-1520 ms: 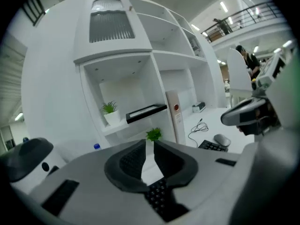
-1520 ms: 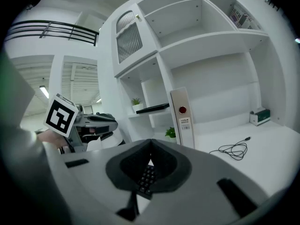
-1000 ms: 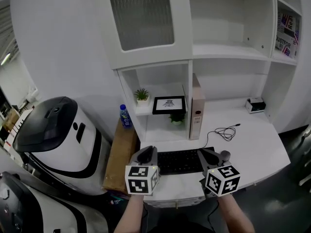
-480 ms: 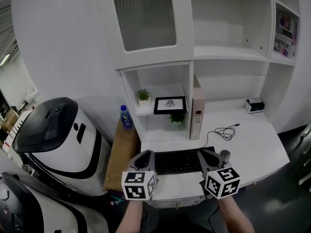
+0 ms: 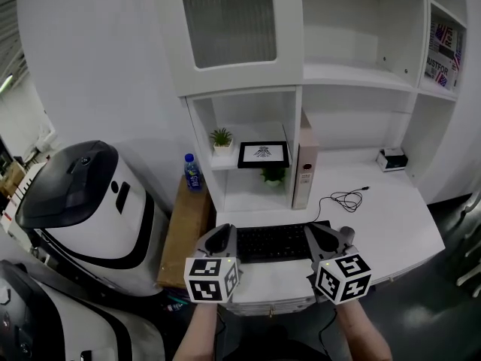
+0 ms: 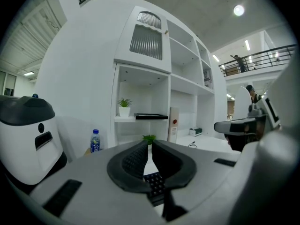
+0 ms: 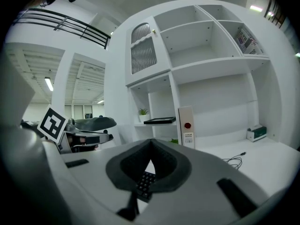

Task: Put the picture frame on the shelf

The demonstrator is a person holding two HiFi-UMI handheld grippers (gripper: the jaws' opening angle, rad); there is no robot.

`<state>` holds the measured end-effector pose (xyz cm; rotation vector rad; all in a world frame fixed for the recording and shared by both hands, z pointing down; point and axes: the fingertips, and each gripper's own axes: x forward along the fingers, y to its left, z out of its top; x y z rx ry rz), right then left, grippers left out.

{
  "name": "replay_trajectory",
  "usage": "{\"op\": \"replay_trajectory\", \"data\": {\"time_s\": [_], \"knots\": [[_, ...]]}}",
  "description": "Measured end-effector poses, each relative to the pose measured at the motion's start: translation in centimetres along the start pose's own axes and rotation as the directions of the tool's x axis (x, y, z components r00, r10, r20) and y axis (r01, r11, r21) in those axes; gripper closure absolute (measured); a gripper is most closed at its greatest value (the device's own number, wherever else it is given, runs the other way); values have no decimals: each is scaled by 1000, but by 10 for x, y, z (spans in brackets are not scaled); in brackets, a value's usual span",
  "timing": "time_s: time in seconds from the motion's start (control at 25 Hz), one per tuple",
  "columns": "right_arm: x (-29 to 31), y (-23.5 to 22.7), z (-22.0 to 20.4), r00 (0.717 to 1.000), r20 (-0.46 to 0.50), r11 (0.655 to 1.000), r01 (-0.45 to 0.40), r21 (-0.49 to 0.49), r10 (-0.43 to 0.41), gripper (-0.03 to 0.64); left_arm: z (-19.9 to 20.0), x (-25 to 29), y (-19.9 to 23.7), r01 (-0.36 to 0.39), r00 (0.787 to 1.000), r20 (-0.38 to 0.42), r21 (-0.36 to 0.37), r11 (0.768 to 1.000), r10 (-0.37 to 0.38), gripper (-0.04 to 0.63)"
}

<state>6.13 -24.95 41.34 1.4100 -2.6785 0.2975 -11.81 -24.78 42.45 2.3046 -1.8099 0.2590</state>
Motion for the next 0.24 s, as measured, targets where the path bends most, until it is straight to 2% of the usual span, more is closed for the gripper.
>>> {"op": "replay_trajectory", "data": {"time_s": [0.24], "knots": [[3, -1, -2, 1000, -8, 1000, -4, 0, 4, 617, -3, 1, 0, 20, 1000, -2, -50, 999, -20, 566]]}}
